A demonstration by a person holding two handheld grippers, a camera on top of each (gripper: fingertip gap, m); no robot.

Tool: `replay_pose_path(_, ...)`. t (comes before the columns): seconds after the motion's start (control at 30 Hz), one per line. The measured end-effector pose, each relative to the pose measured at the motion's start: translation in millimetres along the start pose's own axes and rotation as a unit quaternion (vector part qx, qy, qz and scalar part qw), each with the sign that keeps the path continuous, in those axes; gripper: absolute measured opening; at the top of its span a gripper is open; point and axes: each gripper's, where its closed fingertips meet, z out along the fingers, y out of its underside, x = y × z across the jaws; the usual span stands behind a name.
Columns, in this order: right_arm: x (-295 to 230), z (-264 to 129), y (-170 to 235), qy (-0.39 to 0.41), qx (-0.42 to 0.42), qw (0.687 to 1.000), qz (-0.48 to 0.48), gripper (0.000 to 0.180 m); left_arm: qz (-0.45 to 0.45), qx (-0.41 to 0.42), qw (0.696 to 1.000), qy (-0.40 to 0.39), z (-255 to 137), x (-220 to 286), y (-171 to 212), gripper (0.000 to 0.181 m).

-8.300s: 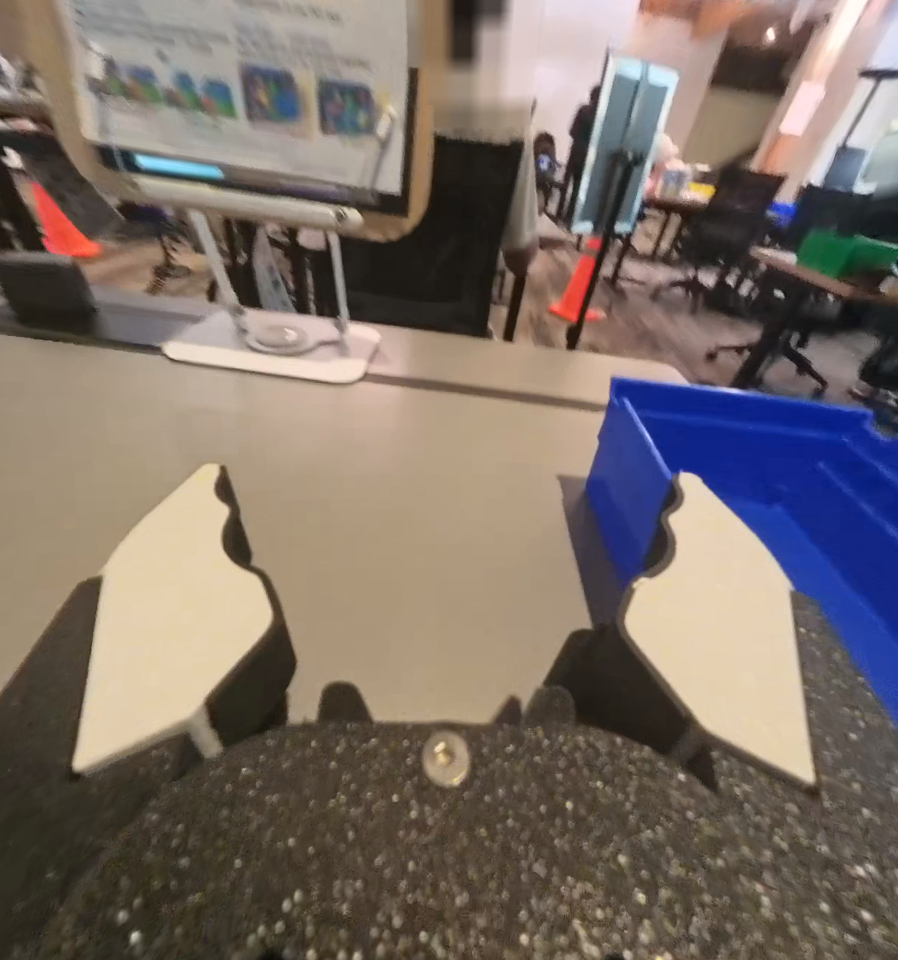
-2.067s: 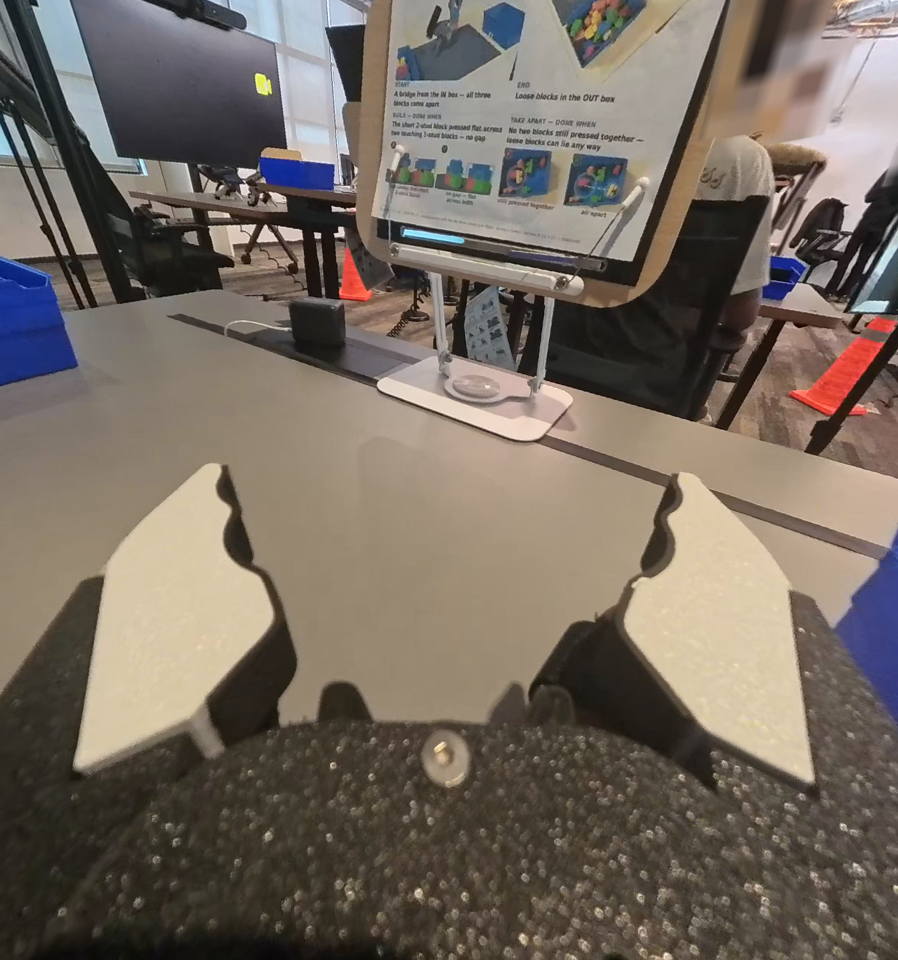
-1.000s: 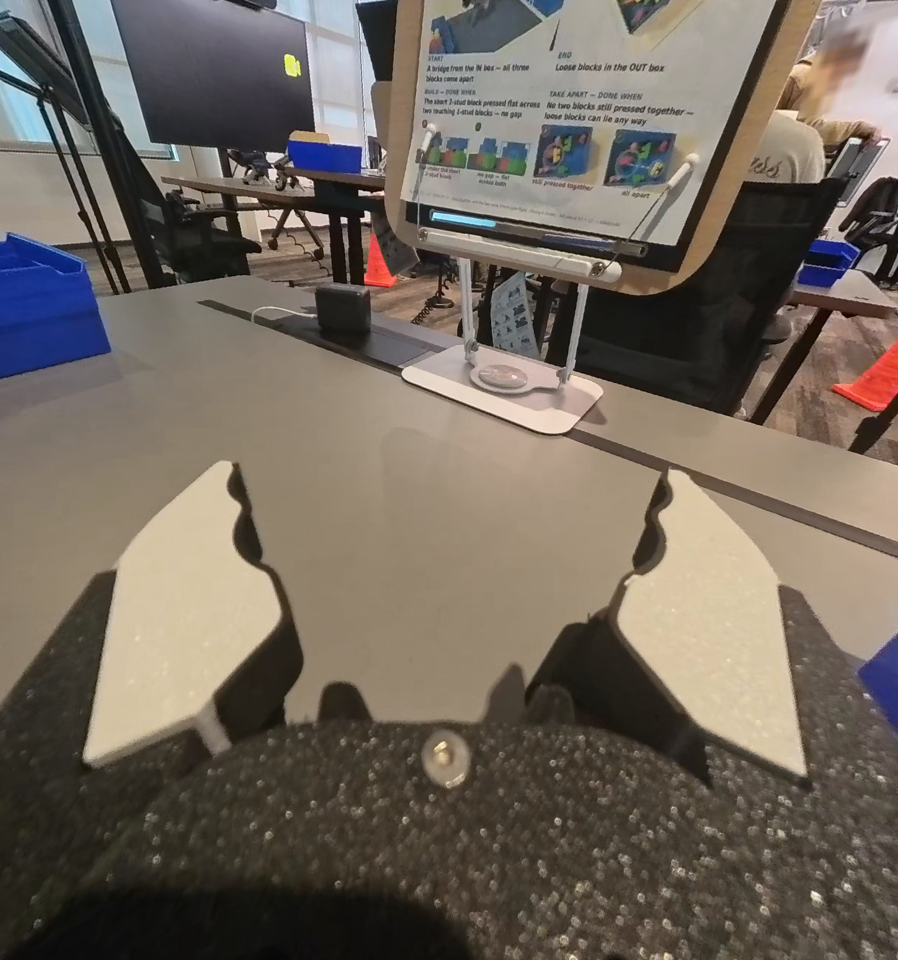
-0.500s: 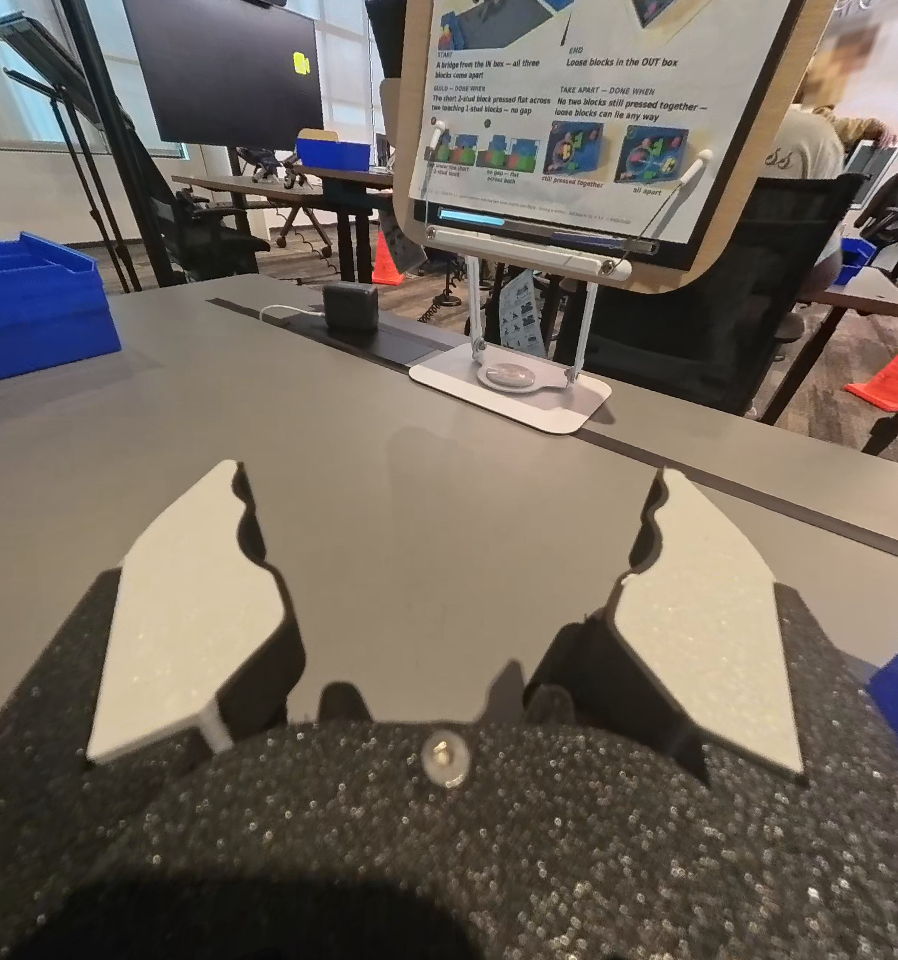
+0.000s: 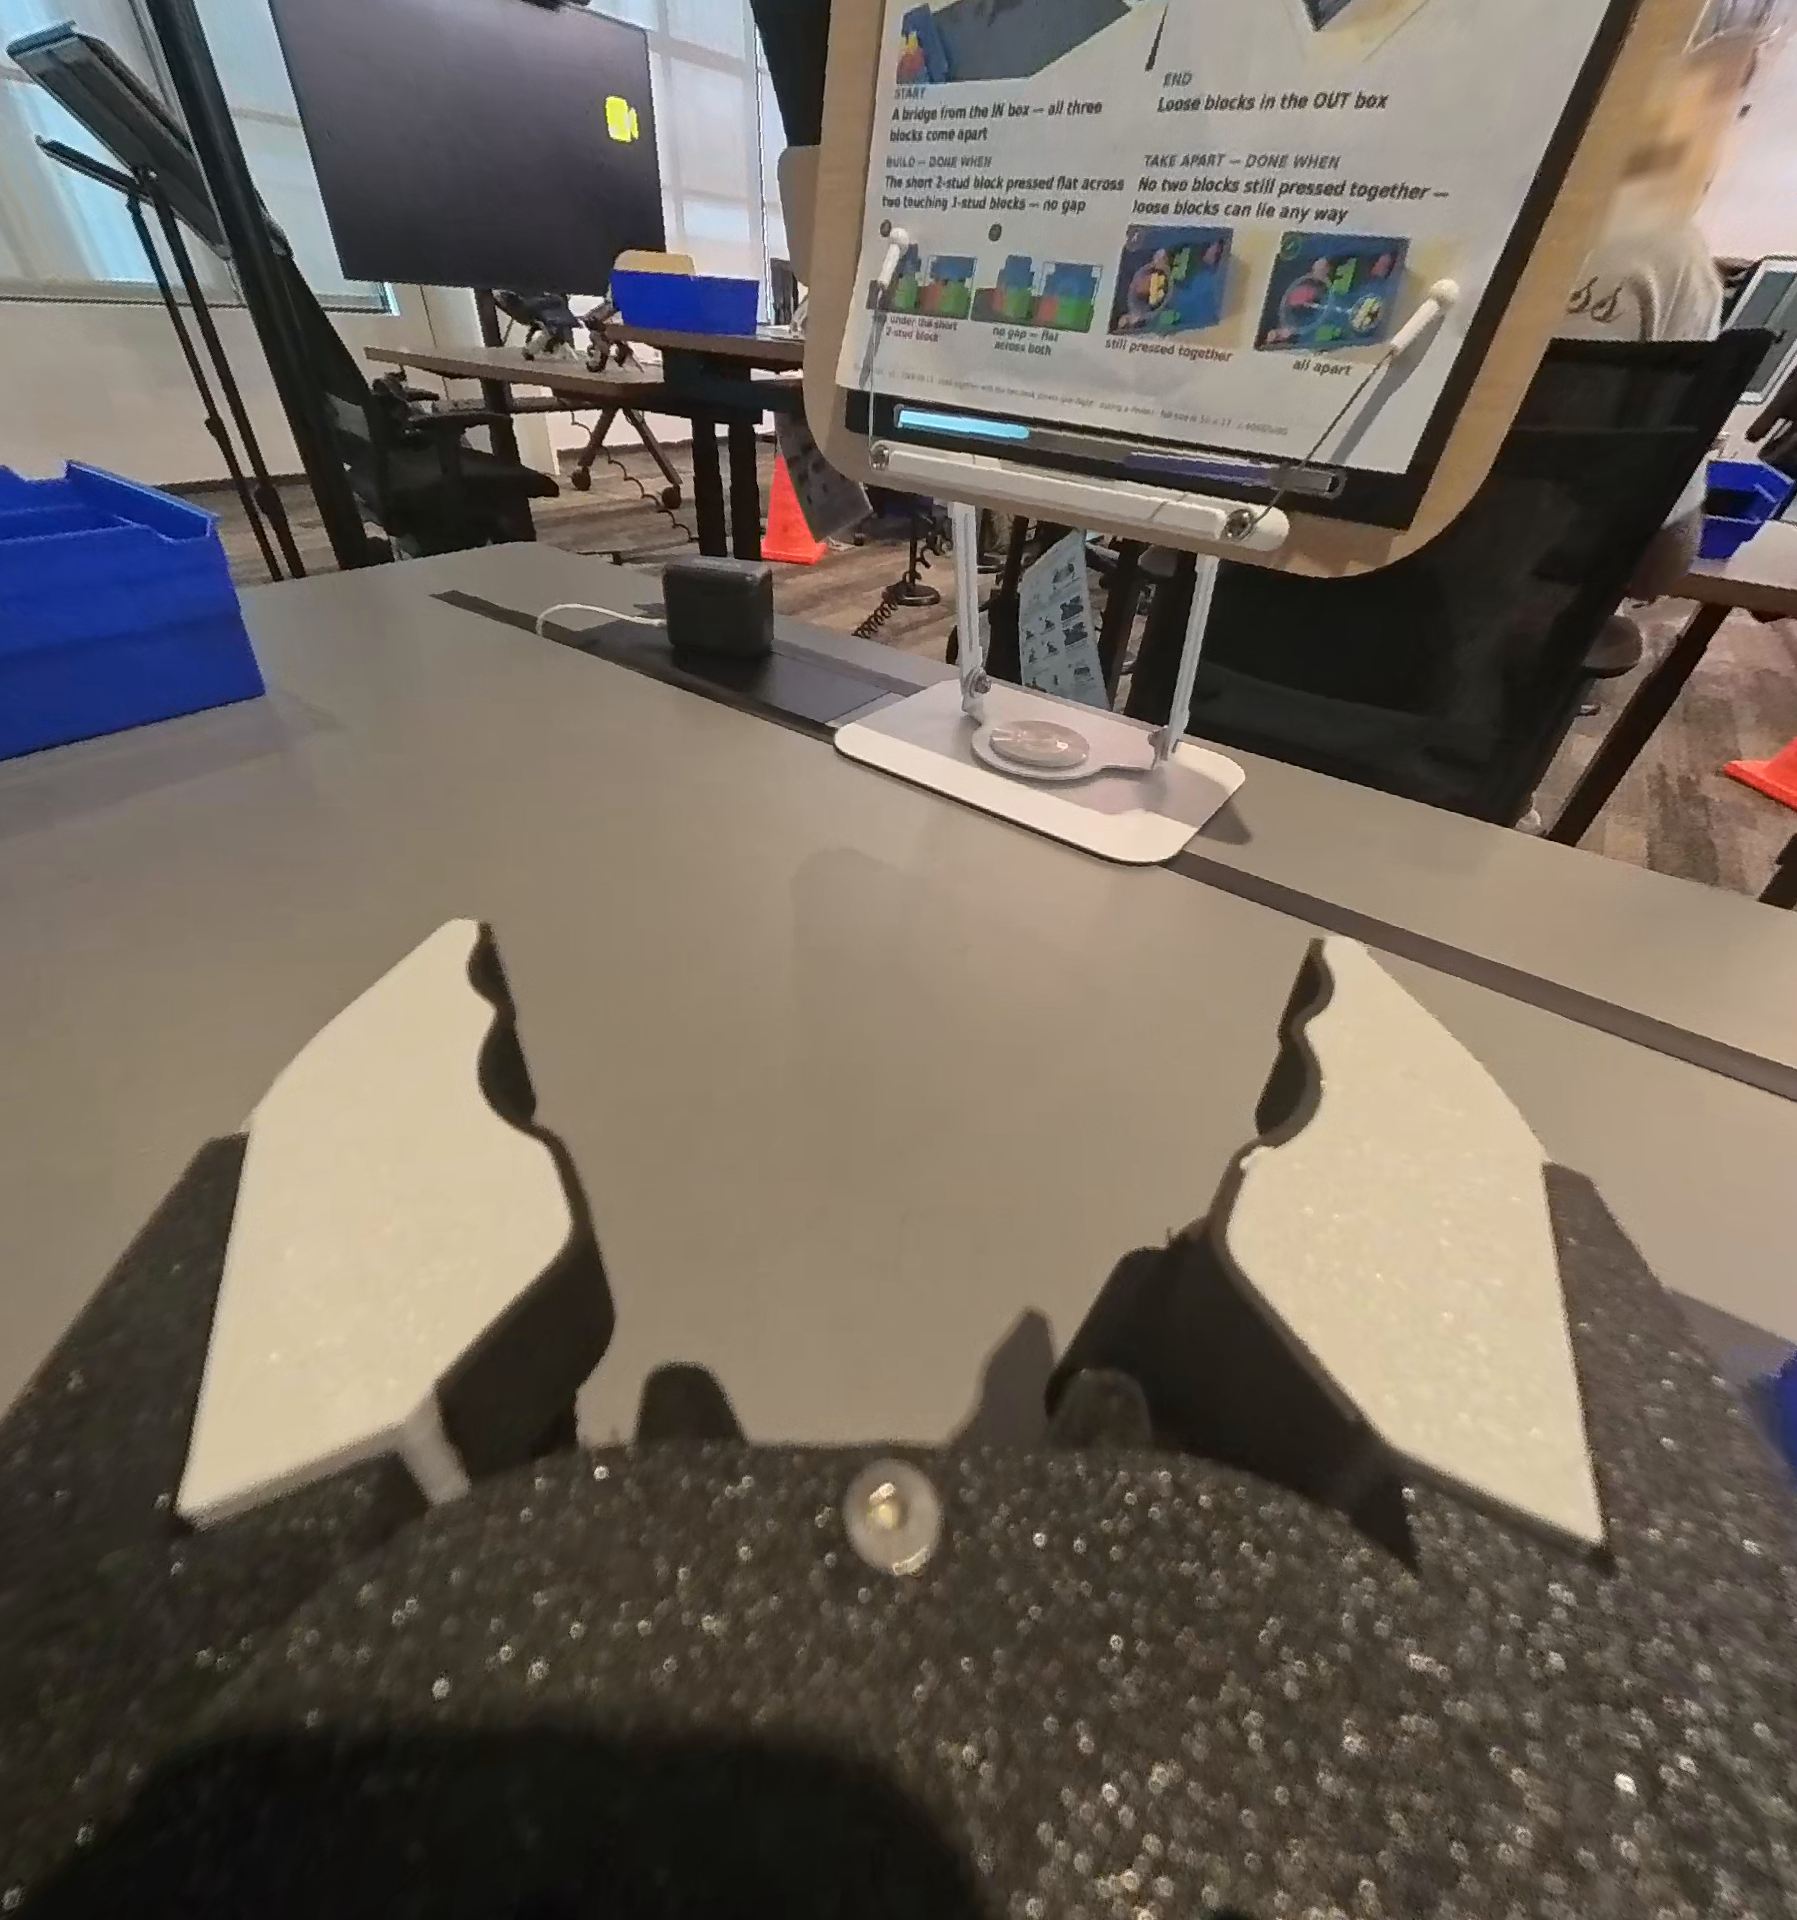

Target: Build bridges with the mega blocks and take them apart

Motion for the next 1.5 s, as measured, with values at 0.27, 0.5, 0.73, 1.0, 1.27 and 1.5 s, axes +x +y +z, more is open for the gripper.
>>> replay_pose_path(0.27,-1,0,1,-0.003,0.000,1.000,0.003,0.136,-0.027,-0.019,0.998,0.053,5,8,2,0.047)
replay_pose_path(0.5,-1,1,1,-0.004,0.001,1.000,0.005,0.136,-0.019,0.008,0.998,-0.054,-3,-19,-6,0.075)
replay_pose_path(0.73,-1,-1,-1,-0.002,0.006,1.000,0.004,0.136,0.008,0.139,0.990,0.010,-26,5,-30,0.080)
replay_pose_path(1.0,0,-2,-4,0.001,0.016,1.000,0.005,0.137,0.074,0.333,0.938,0.057,-79,27,-47,0.054)
replay_pose_path(1.27,0,-3,-8,0.002,0.025,1.000,0.002,0.138,0.150,0.544,0.815,0.130,-145,51,-43,0.051)
replay_pose_path(1.5,-3,-4,-9,0.000,0.028,1.000,-0.004,0.138,0.192,0.678,0.678,0.209,-190,64,-27,0.056)
